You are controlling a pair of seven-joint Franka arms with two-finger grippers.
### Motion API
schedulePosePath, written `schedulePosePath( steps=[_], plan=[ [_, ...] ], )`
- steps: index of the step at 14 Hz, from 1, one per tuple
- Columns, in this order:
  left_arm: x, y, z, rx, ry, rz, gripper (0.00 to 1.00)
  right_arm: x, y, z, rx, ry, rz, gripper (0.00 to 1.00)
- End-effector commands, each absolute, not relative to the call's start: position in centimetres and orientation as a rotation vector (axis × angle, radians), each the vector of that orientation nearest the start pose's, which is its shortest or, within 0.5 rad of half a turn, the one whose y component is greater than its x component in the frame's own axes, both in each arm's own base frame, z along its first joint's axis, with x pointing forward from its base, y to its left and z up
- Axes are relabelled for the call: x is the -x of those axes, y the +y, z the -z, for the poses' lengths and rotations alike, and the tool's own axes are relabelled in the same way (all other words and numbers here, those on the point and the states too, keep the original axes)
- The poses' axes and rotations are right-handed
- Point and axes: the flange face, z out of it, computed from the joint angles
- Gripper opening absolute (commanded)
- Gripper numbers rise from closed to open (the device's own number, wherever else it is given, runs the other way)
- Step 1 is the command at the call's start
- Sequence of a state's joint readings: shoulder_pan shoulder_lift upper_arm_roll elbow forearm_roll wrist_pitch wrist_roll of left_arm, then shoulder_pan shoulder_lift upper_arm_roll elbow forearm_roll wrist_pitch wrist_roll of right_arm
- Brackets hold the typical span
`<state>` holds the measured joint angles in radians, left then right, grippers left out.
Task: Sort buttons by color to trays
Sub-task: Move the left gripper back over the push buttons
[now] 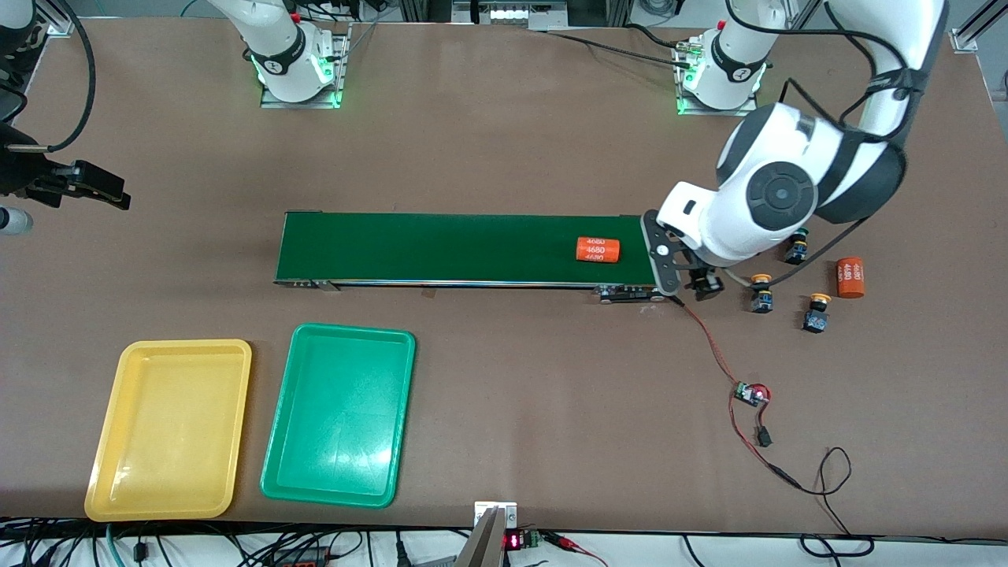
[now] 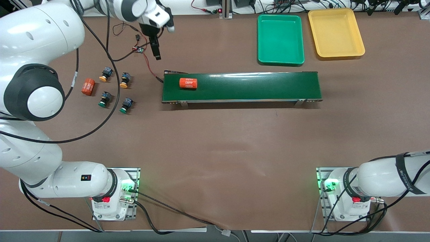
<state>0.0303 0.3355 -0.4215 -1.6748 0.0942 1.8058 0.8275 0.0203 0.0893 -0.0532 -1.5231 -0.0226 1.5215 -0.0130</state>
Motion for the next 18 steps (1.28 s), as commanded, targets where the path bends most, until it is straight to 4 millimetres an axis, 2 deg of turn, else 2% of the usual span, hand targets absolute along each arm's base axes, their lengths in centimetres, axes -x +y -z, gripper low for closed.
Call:
schedulePosePath(
  steps=[1, 2, 5, 6, 8, 9, 10, 12, 15, 17, 18],
  plan=[
    [-60.3, -19.6, -43.8, 2.772, 1.570, -0.297, 1.00, -57.7, -2.1, -59.6, 3.169, 0.025, -0.130, 1.00],
    [-60.4, -19.3, -44.0, 2.802, 1.457, -0.316, 1.00, -57.7, -2.2, -59.6, 3.169, 0.027, -0.130, 1.00],
    [-60.9, -19.6, -46.8, 2.803, 1.140, -0.259, 1.00, -57.7, -2.2, -59.6, 3.166, 0.027, -0.130, 1.00],
    [-61.1, -19.3, -48.2, 2.834, 1.060, -0.256, 1.00, -57.7, -2.1, -59.5, 3.163, 0.027, -0.132, 1.00],
    [-62.9, -17.8, -49.0, 2.867, 1.005, -0.241, 1.00, -57.8, -2.1, -59.4, 3.163, 0.027, -0.139, 1.00],
    [-64.0, -17.2, -48.6, 2.883, 0.989, -0.234, 1.00, -57.8, -2.1, -59.4, 3.163, 0.027, -0.139, 1.00],
    [-64.8, -16.6, -47.2, 2.893, 0.977, -0.255, 1.00, -57.8, -2.1, -59.4, 3.163, 0.027, -0.139, 1.00],
    [-65.5, -15.2, -46.1, 2.905, 0.904, -0.279, 1.00, -57.8, -2.1, -59.4, 3.161, 0.027, -0.139, 1.00],
    [-65.0, -12.6, -43.4, 2.947, 0.425, -0.367, 1.00, -57.8, -2.1, -59.3, 3.159, 0.027, -0.141, 1.00],
    [-65.4, -10.1, -40.6, 2.970, 0.124, -0.406, 1.00, -57.8, -2.1, -59.3, 3.159, 0.027, -0.141, 1.00],
    [-65.5, -8.8, -38.8, 2.970, 0.054, -0.432, 1.00, -57.8, -2.1, -59.3, 3.158, 0.029, -0.141, 1.00]
  ],
)
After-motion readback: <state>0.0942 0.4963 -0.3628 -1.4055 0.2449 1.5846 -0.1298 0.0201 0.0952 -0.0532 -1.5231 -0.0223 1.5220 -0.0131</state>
